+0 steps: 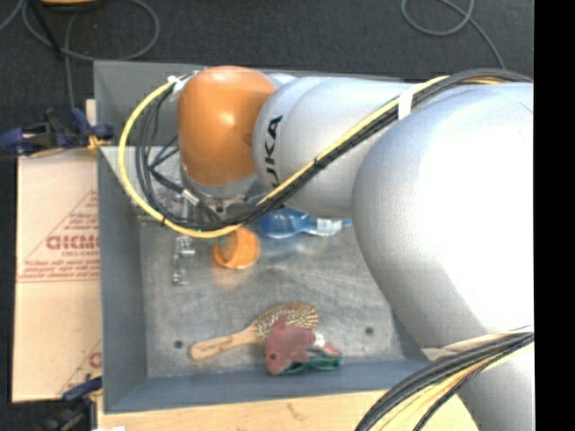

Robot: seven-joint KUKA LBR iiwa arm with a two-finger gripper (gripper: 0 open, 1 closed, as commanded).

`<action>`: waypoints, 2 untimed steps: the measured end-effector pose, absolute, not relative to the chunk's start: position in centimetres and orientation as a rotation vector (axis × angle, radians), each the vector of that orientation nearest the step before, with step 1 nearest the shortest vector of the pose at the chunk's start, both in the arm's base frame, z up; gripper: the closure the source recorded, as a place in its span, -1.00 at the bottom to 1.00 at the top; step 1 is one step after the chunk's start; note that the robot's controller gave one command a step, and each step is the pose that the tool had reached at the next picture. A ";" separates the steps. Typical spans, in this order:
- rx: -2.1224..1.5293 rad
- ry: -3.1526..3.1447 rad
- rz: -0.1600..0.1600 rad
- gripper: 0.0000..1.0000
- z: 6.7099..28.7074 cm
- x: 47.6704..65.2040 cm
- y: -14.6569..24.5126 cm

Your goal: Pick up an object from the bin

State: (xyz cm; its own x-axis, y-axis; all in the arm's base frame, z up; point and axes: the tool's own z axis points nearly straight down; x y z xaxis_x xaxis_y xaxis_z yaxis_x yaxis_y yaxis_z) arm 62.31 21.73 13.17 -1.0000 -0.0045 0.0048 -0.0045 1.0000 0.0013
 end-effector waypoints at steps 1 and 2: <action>0.002 -3.145 -0.004 -1.00 13.7 62.5 21.7; 0.127 -3.143 0.000 -1.00 13.8 58.7 17.2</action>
Offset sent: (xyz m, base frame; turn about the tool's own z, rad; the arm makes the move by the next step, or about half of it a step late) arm -0.0598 -0.0733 0.0071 -0.1217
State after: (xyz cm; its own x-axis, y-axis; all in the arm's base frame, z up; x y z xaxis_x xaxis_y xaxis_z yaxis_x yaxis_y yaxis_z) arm 58.75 17.25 13.80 -0.9967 -0.0805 -0.0038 -0.0805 0.9968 0.0001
